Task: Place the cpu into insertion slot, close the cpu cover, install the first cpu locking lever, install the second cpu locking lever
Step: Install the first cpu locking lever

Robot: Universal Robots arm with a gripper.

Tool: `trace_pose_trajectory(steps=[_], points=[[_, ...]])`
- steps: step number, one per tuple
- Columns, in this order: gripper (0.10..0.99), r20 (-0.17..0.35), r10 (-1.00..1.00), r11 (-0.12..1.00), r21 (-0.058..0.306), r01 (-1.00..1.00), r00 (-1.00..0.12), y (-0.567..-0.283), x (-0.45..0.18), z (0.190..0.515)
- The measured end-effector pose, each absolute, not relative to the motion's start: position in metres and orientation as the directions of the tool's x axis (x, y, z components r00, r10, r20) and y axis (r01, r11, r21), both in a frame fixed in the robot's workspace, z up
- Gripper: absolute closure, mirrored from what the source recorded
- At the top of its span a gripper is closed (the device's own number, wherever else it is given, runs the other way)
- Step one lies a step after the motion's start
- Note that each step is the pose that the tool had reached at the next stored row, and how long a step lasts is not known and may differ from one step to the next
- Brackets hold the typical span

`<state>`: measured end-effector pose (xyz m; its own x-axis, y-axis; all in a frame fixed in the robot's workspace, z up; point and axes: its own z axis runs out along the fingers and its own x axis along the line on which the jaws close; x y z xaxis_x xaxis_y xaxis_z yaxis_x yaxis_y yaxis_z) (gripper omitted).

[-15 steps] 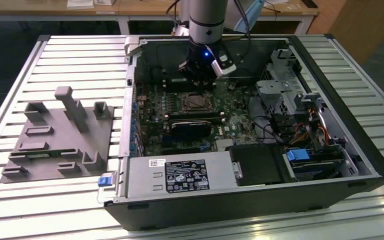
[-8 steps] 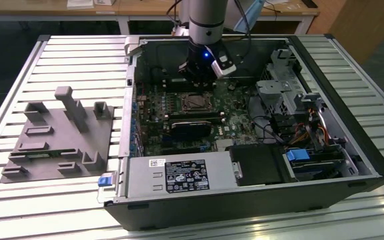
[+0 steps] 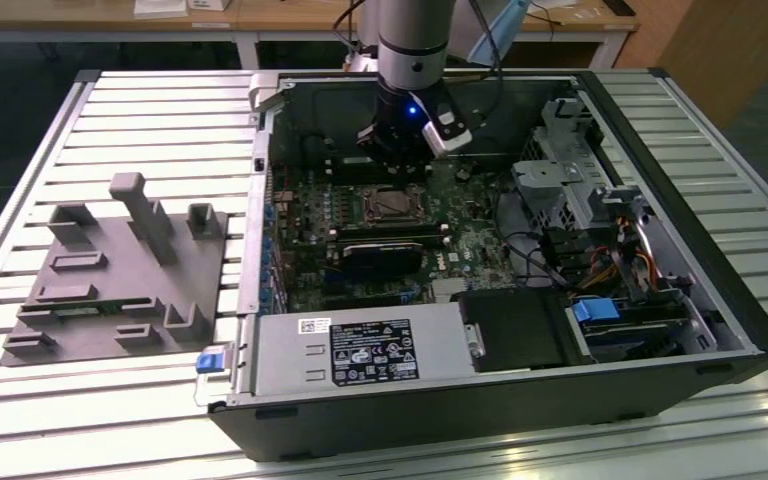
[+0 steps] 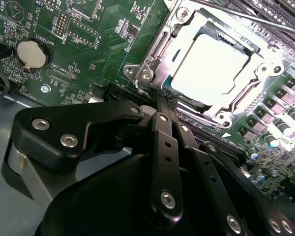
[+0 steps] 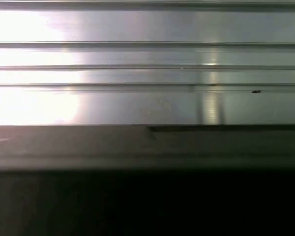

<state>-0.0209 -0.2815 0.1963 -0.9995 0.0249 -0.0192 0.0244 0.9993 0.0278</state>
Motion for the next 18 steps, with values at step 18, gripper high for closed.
trace_pose_trajectory(steps=[18], points=[[0.98,-0.019,0.025,0.999,0.028,0.024,-1.0,-0.283,-0.021,0.207]])
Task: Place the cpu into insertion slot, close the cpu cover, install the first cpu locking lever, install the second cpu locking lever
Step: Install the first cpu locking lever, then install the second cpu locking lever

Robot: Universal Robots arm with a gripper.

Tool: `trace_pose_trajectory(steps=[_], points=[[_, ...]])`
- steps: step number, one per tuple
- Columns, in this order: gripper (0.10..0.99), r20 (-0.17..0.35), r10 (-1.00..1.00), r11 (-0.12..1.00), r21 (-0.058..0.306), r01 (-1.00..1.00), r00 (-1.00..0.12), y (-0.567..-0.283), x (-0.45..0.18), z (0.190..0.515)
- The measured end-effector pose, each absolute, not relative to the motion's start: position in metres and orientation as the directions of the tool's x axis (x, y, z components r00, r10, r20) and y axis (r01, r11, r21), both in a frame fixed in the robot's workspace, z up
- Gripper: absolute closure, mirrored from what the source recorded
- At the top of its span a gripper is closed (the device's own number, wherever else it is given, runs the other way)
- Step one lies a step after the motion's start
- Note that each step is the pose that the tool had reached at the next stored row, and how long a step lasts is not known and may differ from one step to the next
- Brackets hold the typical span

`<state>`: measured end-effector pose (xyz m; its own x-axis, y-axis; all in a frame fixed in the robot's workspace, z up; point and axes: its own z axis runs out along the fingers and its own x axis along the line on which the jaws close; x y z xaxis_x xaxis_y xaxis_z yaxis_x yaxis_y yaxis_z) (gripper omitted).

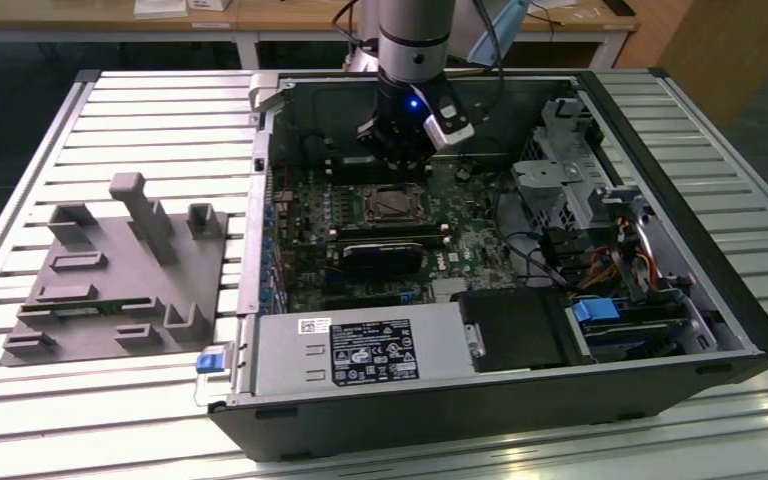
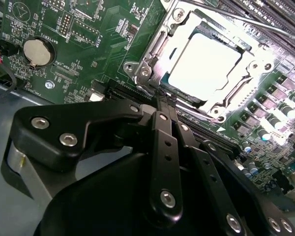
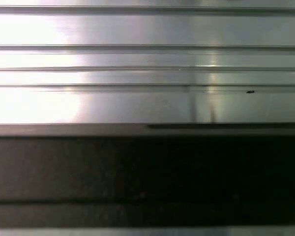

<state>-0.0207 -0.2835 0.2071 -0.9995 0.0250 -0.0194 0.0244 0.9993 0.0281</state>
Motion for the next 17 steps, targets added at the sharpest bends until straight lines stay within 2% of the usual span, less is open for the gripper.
trace_pose_trajectory(steps=[17], points=[[0.98,-0.019,0.025,0.999,0.028,0.024,-1.0,-0.2909,-0.0207,0.2071]])
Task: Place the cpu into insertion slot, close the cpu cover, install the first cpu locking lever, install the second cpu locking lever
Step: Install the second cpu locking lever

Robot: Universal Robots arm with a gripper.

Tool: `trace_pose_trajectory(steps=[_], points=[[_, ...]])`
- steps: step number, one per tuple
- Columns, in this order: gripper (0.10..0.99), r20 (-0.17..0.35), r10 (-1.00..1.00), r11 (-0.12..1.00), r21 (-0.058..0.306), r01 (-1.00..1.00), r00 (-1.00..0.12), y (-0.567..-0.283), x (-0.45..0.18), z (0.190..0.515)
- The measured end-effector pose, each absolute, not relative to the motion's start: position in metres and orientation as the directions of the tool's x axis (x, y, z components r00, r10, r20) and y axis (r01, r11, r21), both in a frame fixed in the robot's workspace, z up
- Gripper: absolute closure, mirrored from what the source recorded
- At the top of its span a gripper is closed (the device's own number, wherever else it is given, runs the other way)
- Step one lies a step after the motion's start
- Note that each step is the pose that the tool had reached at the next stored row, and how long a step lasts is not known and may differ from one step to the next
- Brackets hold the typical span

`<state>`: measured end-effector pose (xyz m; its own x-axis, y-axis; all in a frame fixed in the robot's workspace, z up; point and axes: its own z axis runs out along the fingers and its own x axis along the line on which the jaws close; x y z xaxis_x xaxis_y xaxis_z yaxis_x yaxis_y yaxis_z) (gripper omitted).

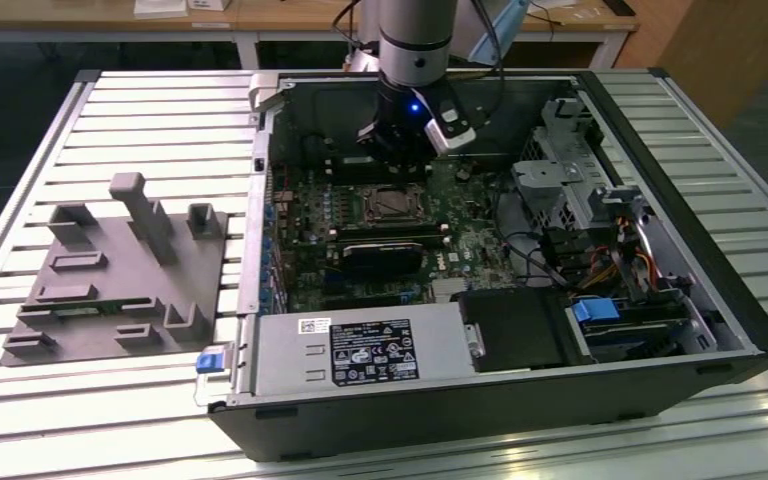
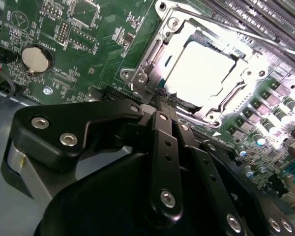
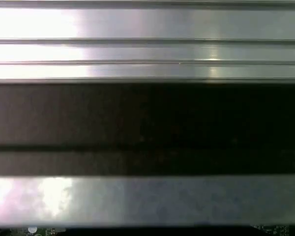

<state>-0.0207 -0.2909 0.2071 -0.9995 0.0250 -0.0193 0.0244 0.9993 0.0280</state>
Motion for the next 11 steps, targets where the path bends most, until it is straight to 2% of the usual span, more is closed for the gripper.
trace_pose_trajectory(steps=[11], points=[[0.98,-0.019,0.025,0.999,0.028,0.024,-1.0,-0.308,-0.021,0.207]])
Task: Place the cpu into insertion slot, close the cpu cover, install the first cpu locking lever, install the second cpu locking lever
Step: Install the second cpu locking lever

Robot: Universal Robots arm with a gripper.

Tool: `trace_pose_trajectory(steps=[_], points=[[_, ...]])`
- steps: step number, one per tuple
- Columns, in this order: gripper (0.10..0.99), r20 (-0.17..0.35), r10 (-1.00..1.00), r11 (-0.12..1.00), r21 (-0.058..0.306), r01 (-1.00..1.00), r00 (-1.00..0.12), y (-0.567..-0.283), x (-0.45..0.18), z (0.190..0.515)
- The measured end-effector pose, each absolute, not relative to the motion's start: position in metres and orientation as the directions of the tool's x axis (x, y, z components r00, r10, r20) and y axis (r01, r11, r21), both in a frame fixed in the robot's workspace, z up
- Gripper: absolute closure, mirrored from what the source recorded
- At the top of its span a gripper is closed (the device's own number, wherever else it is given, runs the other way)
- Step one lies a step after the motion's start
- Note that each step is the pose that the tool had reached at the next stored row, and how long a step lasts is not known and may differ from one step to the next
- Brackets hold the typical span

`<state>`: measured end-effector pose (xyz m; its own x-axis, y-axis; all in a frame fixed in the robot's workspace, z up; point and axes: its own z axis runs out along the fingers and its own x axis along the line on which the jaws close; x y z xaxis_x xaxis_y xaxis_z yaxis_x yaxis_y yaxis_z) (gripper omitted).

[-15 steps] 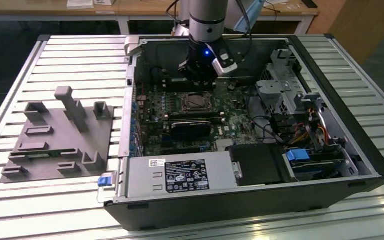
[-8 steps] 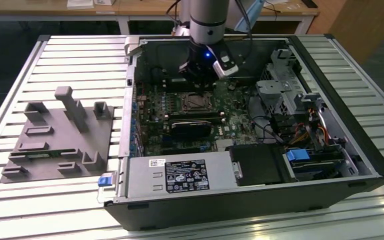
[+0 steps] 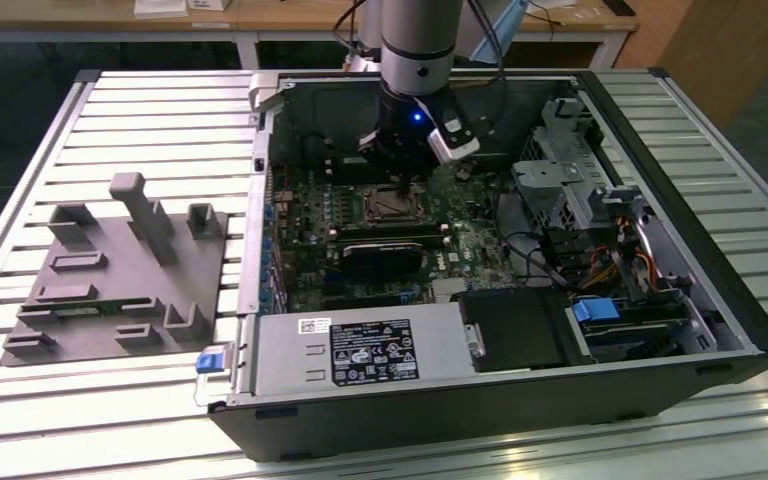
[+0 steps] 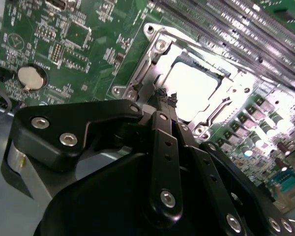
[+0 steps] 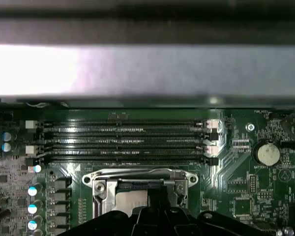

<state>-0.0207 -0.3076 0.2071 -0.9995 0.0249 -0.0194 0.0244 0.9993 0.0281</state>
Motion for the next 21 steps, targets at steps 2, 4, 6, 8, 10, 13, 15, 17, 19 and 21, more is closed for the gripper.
trace_pose_trajectory(steps=[2,4,6,8,10,13,15,17,19,21], points=[[0.98,-0.019,0.025,0.999,0.028,0.024,-1.0,-0.308,-0.021,0.208],[0.98,-0.019,0.025,0.999,0.028,0.024,-0.999,-0.308,-0.021,0.213],[0.98,-0.019,0.025,0.999,0.028,0.024,-0.999,-0.308,-0.021,0.219],[0.98,-0.019,0.025,0.999,0.028,0.024,-1.0,-0.308,-0.021,0.227],[0.98,-0.02,0.025,0.999,0.028,0.024,-0.999,-0.308,-0.021,0.236],[0.98,-0.019,0.025,0.999,0.028,0.024,-0.999,-0.308,-0.021,0.25],[0.98,-0.019,0.025,0.999,0.028,0.024,-1.0,-0.308,-0.021,0.256],[0.98,-0.019,0.025,0.999,0.028,0.025,-0.999,-0.309,-0.021,0.259],[0.98,-0.019,0.025,0.999,0.028,0.025,-0.999,-0.312,-0.021,0.259],[0.98,-0.019,0.026,0.999,0.028,0.025,-0.999,-0.319,-0.021,0.259]])
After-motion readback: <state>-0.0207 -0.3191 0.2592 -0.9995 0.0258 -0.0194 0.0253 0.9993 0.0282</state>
